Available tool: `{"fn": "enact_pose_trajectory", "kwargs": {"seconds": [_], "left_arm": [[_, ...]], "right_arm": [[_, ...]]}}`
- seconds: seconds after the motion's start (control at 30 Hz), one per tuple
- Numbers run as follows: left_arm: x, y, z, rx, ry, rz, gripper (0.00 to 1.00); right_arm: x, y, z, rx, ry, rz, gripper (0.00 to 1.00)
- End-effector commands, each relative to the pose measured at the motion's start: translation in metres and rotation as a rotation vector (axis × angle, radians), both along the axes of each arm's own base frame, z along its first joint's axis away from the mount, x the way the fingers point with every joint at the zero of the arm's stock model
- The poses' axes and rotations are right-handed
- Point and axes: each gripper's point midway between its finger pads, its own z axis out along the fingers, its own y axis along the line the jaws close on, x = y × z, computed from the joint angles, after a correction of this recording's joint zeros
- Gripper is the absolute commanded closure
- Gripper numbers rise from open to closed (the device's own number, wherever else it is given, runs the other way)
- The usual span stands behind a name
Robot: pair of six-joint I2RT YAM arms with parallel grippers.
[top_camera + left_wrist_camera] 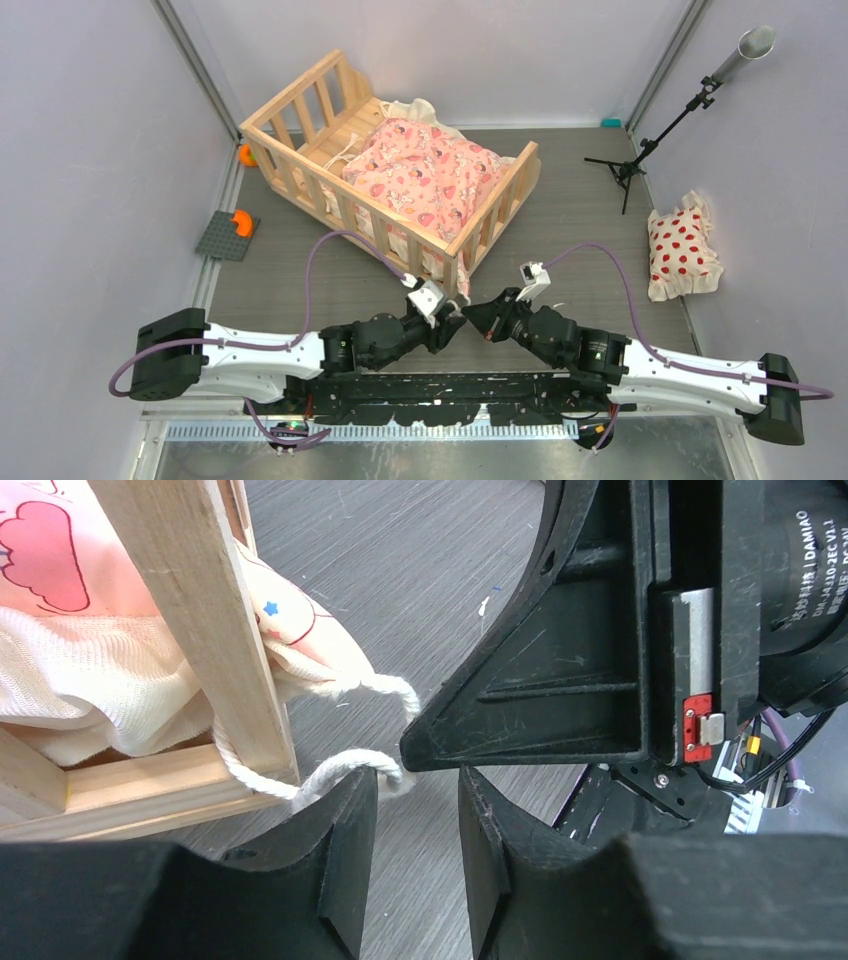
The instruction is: Set up the pet bed
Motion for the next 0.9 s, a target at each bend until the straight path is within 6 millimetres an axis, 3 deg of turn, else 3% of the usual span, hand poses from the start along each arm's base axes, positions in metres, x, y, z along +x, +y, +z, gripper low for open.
{"fn": "enact_pose_trajectory", "kwargs": {"seconds": [0.0,0.13,0.6,0.87], "left_arm": [[0.004,0.002,0.004,-0.003,-0.033,0.006,0.63],[0.001,-0.001,0.003,0.024,-0.065,-0.039,0.69],[0.008,-0.006,-0.008,0.128,-0.115,-0.06,0.67],[0.015,-0.009,-0.004,0.143,-0.146,-0.035,0.63]], "right_arm": [[0.004,0.001,0.027,0.083,-0.023,-0.027,0.99],[0.003,0.001,0.029,0.084,-0.023,-0.021,0.99],[0.002,0.008,0.031,0.076,-0.019,-0.001,0.99],[0.0,0.01,0.031,0.086,-0.011,0.01,0.99]]}}
